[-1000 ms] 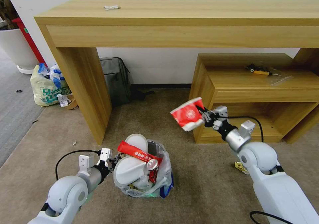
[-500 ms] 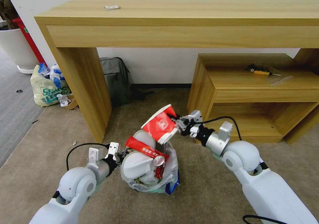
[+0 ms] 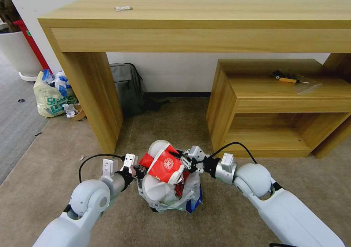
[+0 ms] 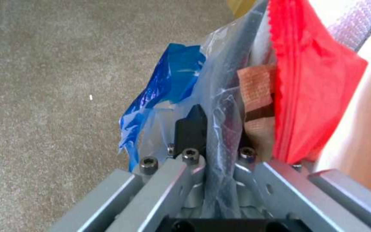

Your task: Pick up the trash bin and place the garbage on the floor into it.

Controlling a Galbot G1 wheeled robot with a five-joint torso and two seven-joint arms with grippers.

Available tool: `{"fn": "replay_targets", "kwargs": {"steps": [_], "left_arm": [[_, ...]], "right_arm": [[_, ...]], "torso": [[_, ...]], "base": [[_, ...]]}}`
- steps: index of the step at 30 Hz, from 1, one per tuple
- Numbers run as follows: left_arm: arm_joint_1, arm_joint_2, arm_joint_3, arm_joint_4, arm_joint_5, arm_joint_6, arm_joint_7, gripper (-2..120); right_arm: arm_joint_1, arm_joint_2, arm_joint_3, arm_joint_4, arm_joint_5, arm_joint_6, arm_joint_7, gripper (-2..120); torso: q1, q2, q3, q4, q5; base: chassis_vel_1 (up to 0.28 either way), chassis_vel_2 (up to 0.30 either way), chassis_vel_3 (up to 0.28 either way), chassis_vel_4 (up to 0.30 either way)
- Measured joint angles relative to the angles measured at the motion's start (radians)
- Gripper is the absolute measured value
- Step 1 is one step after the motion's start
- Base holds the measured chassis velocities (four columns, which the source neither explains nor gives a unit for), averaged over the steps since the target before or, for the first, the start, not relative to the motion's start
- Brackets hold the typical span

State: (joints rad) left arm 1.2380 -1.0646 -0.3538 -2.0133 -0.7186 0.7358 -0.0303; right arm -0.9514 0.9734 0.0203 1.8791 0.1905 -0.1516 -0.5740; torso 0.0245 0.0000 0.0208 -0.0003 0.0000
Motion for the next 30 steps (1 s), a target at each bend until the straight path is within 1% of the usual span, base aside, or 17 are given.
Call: {"fn": "replay_targets", "kwargs": {"steps": [8,14,15,17,18,21,22,25,26,29,30], "left_arm": [[-0.003,-0.001,-0.003,0.001,-0.001,0.000,0.003,0],[-0.003,-0.002,-0.006,0.001,-0.001,0.000,0.005,0],[-0.003,-0.002,-0.008,0.001,-0.001,0.000,0.005,0],[-0.003,-0.002,-0.011,0.001,-0.001,0.000,0.006,0],[-0.003,-0.002,-0.011,0.001,-0.001,0.000,0.006,0],[-0.001,-0.003,-0.015,0.005,0.002,0.000,0.012,0],[-0.001,-0.003,-0.015,0.005,0.002,0.000,0.012,0],[0.000,-0.005,-0.018,0.007,0.004,0.000,0.015,0],[0.000,-0.005,-0.018,0.007,0.004,0.000,0.015,0],[0.001,-0.005,-0.023,0.010,0.005,0.000,0.015,0],[0.001,-0.005,-0.023,0.010,0.005,0.000,0.015,0]], "right_arm": [[0.009,0.001,-0.011,-0.012,-0.045,0.014,-0.016,0],[0.003,-0.003,-0.010,-0.014,-0.060,0.016,-0.004,0],[0.001,-0.003,-0.009,-0.014,-0.058,0.016,0.010,3],[-0.003,-0.004,-0.004,-0.007,-0.037,0.014,0.036,13],[-0.003,-0.004,-0.004,-0.007,-0.037,0.014,0.036,13],[-0.010,-0.013,0.003,0.009,0.010,0.004,0.068,25],[-0.010,-0.013,0.003,0.009,0.010,0.004,0.068,25],[-0.021,-0.021,0.023,0.026,0.042,-0.006,0.076,41],[-0.021,-0.021,0.023,0.026,0.042,-0.006,0.076,41],[-0.035,-0.027,0.050,0.042,0.065,-0.012,0.086,56],[-0.035,-0.027,0.050,0.042,0.065,-0.012,0.086,56]], "torso": [[0.000,0.000,0.000,0.0000,0.0000],[0.000,0.000,0.000,-0.0001,0.0000],[0.000,0.000,0.000,0.0000,0.0000],[0.000,0.000,0.000,0.0000,0.0000],[0.000,0.000,0.000,0.0000,0.0000],[0.000,0.000,0.000,0.0000,0.0000],[0.000,0.000,0.000,0.0000,0.0000],[0.000,0.000,0.000,0.0000,0.0000],[0.000,0.000,0.000,0.0000,0.0000],[0.000,0.000,0.000,-0.0001,0.0001],[0.000,0.000,0.000,-0.0001,0.0001]], "base": [[0.000,0.000,0.000,0.000],[0.000,0.000,0.000,0.000],[0.000,0.000,0.000,0.000],[0.000,0.000,0.000,0.000],[0.000,0.000,0.000,0.000],[0.000,0.000,0.000,0.000],[0.000,0.000,0.000,0.000],[0.000,0.000,0.000,0.000],[0.000,0.000,0.000,0.000],[0.000,0.000,0.000,0.000],[0.000,0.000,0.000,0.000]]}}
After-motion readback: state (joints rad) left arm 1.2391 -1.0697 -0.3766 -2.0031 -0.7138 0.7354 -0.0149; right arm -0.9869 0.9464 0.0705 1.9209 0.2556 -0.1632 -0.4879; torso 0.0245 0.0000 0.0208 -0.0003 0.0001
